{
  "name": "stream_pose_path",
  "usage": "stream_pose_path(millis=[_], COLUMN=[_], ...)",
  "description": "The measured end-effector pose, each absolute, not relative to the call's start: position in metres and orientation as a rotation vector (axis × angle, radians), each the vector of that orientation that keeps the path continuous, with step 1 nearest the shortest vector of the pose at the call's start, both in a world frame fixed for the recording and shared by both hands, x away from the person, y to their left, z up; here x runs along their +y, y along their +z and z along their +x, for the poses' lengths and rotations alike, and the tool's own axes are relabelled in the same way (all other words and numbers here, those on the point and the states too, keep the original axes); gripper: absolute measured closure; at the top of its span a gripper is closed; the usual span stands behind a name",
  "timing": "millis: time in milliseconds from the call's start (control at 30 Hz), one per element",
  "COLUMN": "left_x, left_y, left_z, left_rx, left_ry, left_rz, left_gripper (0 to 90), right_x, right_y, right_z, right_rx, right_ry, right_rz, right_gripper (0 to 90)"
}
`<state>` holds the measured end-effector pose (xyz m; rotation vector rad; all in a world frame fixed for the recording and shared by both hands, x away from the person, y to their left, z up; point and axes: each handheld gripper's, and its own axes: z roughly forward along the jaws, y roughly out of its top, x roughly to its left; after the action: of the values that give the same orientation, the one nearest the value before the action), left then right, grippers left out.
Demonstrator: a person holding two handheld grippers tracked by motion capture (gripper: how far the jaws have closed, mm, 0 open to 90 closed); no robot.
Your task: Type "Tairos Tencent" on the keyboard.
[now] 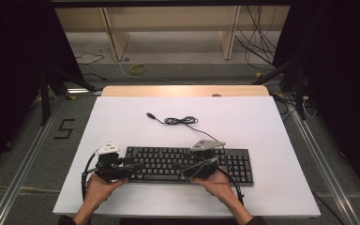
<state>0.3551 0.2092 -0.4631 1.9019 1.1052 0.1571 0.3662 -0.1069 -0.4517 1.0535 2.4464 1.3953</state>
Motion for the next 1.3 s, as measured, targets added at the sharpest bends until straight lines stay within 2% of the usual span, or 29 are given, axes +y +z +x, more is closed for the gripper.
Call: stream_pose_path(millis=[367,567,800,933,1300], left_x=[0.211,0.214,0.215,0.216,0.215], left_y=[-0.465,-0.467,-0.468,-0.469,-0.472], left_z=[0.353,0.353,0.353,0.354,0.355], left_rx=[1.137,1.156,1.157,1.165,1.177], left_ry=[0.197,0.204,0.202,0.2,0.198], left_rz=[2.003,2.029,2.051,2.06,2.087], left_gripper=[72.4,83.2,89.1,89.2,89.3], right_x=[-0.094,-0.082,-0.063,-0.053,-0.034], right_y=[-0.449,-0.451,-0.455,-0.458,-0.469], right_z=[0.373,0.379,0.386,0.39,0.4], right_rx=[2.452,2.461,2.501,2.524,2.572], right_ry=[1.392,1.371,1.331,1.304,1.231], right_rz=[1.04,1.048,1.026,1.015,1.011], right_gripper=[49.0,59.8,76.6,83.6,90.0])
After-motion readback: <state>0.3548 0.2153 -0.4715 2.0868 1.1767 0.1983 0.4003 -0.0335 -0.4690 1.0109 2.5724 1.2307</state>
